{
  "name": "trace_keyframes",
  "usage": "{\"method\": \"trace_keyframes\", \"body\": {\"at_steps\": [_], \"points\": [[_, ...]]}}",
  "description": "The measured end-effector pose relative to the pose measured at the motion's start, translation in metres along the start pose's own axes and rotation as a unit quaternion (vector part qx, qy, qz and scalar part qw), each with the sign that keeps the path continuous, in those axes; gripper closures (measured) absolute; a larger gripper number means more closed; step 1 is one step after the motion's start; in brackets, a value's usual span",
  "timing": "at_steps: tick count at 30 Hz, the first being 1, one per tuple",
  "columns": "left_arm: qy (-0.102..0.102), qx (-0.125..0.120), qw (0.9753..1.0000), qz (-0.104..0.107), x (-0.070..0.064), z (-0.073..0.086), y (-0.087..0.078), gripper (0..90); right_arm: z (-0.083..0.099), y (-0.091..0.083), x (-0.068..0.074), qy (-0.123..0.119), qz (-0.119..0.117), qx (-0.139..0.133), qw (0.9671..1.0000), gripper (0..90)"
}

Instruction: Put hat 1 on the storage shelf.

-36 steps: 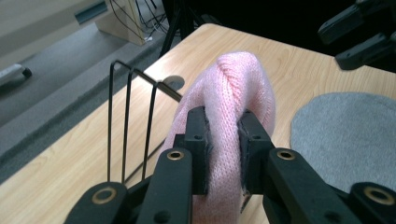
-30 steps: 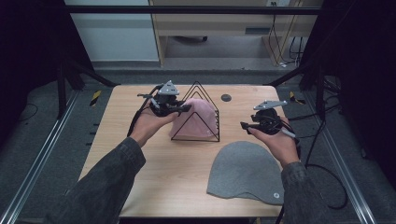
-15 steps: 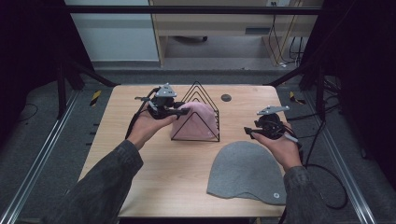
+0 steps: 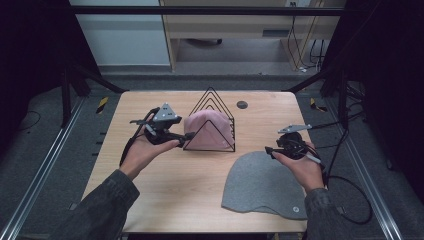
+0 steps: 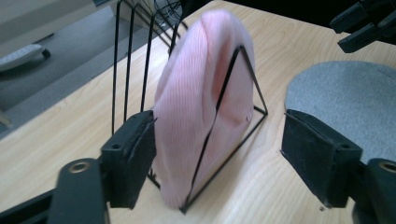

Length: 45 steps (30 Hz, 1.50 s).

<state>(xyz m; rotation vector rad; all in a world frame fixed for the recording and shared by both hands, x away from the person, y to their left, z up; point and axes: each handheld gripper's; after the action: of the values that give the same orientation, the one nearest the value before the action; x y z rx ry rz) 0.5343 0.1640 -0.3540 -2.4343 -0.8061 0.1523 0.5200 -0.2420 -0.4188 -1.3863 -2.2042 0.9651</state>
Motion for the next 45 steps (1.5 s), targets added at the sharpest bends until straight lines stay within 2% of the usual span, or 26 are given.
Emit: {"method": "trace_keyframes", "body": {"at_steps": [1,8,9,11,12,13,15,16,17,19,20,21,22,24,25,27,28,29,30,31,35,38,42,45], "points": [[0.0,0.0,1.0,0.0,0.0,0.0,0.0,23.2,0.0,0.0,0.0,0.0,0.0,0.0,1.0,44.9],[-0.017,0.019,0.9996,-0.01,-0.001,0.037,-0.016,14.5,0.011,0.003,-0.004,0.007,0.003,0.011,0.9999,43.3],[-0.017,0.019,0.9996,-0.01,-0.001,0.037,-0.016,13.8,0.011,0.003,-0.004,0.007,0.003,0.011,0.9999,43.3],[-0.018,0.027,0.9994,-0.011,-0.001,0.049,-0.019,11.8,0.014,0.003,-0.008,0.014,0.006,0.014,0.9998,41.7],[-0.021,0.034,0.9991,-0.014,-0.001,0.062,-0.023,11.1,0.016,0.003,-0.01,0.017,0.004,0.016,0.9997,40.9],[-0.021,0.034,0.9991,-0.014,-0.001,0.062,-0.023,10.5,0.016,0.003,-0.01,0.017,0.004,0.016,0.9997,40.9],[-0.036,0.036,0.9986,-0.016,0.0,0.081,-0.027,9.9,0.019,0.003,-0.011,0.029,0.002,0.022,0.9993,38.5],[-0.04,0.043,0.9981,-0.021,0.001,0.091,-0.029,9.0,0.022,0.004,-0.012,0.029,0.003,0.029,0.9991,36.7],[-0.04,0.043,0.9981,-0.021,0.001,0.091,-0.029,8.6,0.022,0.004,-0.012,0.029,0.003,0.029,0.9991,36.7],[-0.041,0.051,0.9974,-0.031,0.001,0.108,-0.033,8.4,0.024,0.005,-0.014,0.033,0.004,0.035,0.9989,35.4],[-0.045,0.051,0.9971,-0.033,0.001,0.113,-0.034,8.4,0.027,0.004,-0.015,0.039,0.005,0.037,0.9985,37.3],[-0.049,0.052,0.9965,-0.042,0.001,0.126,-0.038,8.5,0.029,0.004,-0.016,0.041,0.003,0.037,0.9985,40.3],[-0.049,0.052,0.9965,-0.042,0.001,0.126,-0.038,9.1,0.029,0.004,-0.016,0.041,0.003,0.037,0.9985,40.3],[-0.074,0.049,0.9947,-0.052,0.005,0.146,-0.044,9.8,0.033,0.005,-0.02,0.037,0.007,0.047,0.9982,47.9],[-0.074,0.049,0.9947,-0.052,0.005,0.146,-0.044,9.9,0.033,0.005,-0.02,0.037,0.007,0.047,0.9982,47.9],[-0.077,0.054,0.9938,-0.06,0.008,0.151,-0.051,9.8,0.037,0.008,-0.026,0.048,0.009,0.055,0.9973,54.0],[-0.07,0.055,0.9929,-0.079,0.011,0.154,-0.059,9.7,0.039,0.009,-0.029,0.055,0.01,0.056,0.9969,54.9],[-0.07,0.055,0.9929,-0.079,0.011,0.154,-0.059,9.6,0.039,0.009,-0.029,0.055,0.01,0.056,0.9969,54.9],[-0.067,0.059,0.9914,-0.095,0.012,0.158,-0.066,9.5,0.042,0.012,-0.032,0.061,0.012,0.061,0.9962,55.6],[-0.067,0.059,0.9914,-0.095,0.012,0.158,-0.066,9.3,0.044,0.014,-0.033,0.063,0.012,0.063,0.9959,55.7],[-0.085,0.066,0.9877,-0.114,0.014,0.169,-0.076,9.4,0.049,0.021,-0.035,0.073,0.013,0.073,0.9946,53.8],[-0.09,0.062,0.9868,-0.12,0.014,0.17,-0.078,9.4,0.05,0.025,-0.032,0.081,0.008,0.073,0.994,51.2],[-0.083,0.083,0.9857,-0.121,0.014,0.173,-0.075,9.2,0.05,0.031,-0.027,0.066,0.008,0.081,0.9944,49.2],[-0.081,0.084,0.9859,-0.12,0.014,0.173,-0.074,9.2,0.05,0.033,-0.026,0.067,0.009,0.084,0.9941,49.7]]}}
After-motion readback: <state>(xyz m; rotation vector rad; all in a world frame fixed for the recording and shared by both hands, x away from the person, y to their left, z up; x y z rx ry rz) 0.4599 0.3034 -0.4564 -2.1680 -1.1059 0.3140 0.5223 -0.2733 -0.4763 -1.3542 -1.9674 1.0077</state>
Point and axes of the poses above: each handheld gripper's, and its own axes: y roughly forward along the jaws, z roughly out of its underside, x roughly to its left, and after that the axes turned 3 degrees about z, right-handed
